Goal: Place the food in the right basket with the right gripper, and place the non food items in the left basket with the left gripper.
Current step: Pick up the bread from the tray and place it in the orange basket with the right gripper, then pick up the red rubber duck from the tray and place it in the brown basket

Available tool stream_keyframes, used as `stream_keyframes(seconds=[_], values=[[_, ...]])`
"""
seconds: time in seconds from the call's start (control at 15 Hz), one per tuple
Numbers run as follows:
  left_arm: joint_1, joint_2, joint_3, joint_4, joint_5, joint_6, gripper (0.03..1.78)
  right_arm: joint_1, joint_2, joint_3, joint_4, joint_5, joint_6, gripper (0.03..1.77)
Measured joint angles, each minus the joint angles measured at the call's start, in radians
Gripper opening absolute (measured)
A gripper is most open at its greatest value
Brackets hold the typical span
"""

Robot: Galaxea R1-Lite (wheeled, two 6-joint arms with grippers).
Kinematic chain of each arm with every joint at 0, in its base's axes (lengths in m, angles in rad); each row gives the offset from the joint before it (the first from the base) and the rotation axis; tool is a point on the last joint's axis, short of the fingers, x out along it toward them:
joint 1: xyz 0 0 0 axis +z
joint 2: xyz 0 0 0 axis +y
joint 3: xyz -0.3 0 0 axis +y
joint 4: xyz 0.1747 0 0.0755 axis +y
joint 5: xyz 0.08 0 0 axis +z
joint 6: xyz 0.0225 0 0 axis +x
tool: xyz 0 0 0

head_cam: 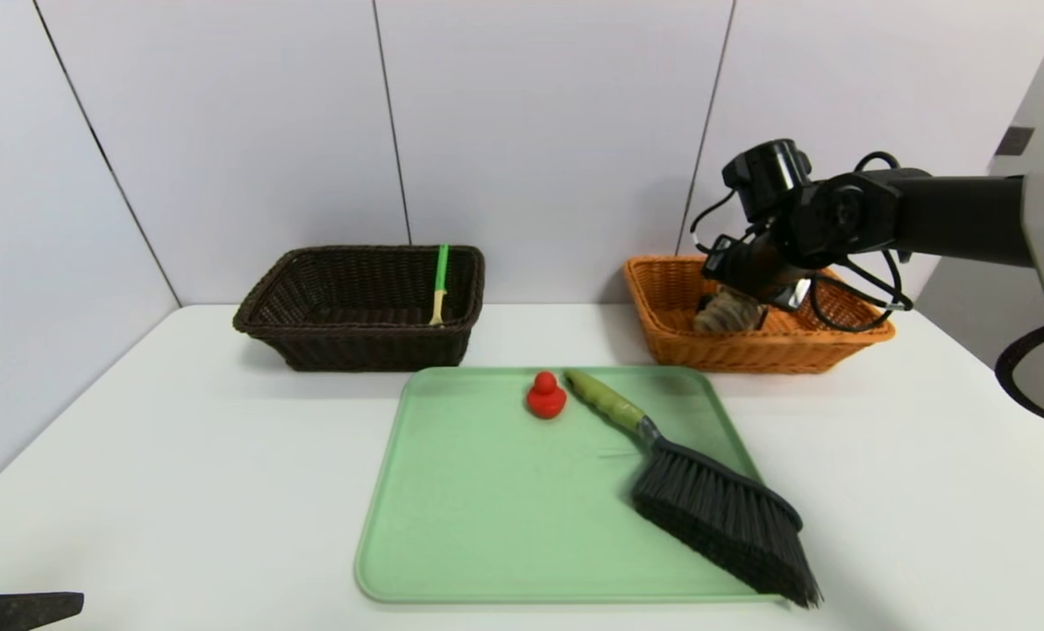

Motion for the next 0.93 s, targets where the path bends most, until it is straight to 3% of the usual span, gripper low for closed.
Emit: stream_keyframes(seconds=[0.27, 0.53, 0.67, 0.93], values=[[0.000, 0.001, -0.014, -0.005, 0.002, 0.000, 1.69, 0.023, -0.054, 0.000, 0.015, -0.002, -0.012, 1.39], [0.000, 0.042, -0.059, -0.035, 0.007, 0.026, 1.69, 0.070, -0.178, -0.001, 0.146, -0.004, -0.044, 1.52], [0.000, 0.067, -0.063, -0.076, 0.008, 0.088, 1.69, 0.090, -0.256, -0.001, 0.237, -0.016, -0.099, 1.56], [-0.001, 0.137, -0.083, -0.164, -0.008, 0.117, 1.69, 0.113, -0.437, 0.034, 0.346, -0.077, -0.306, 1.62]])
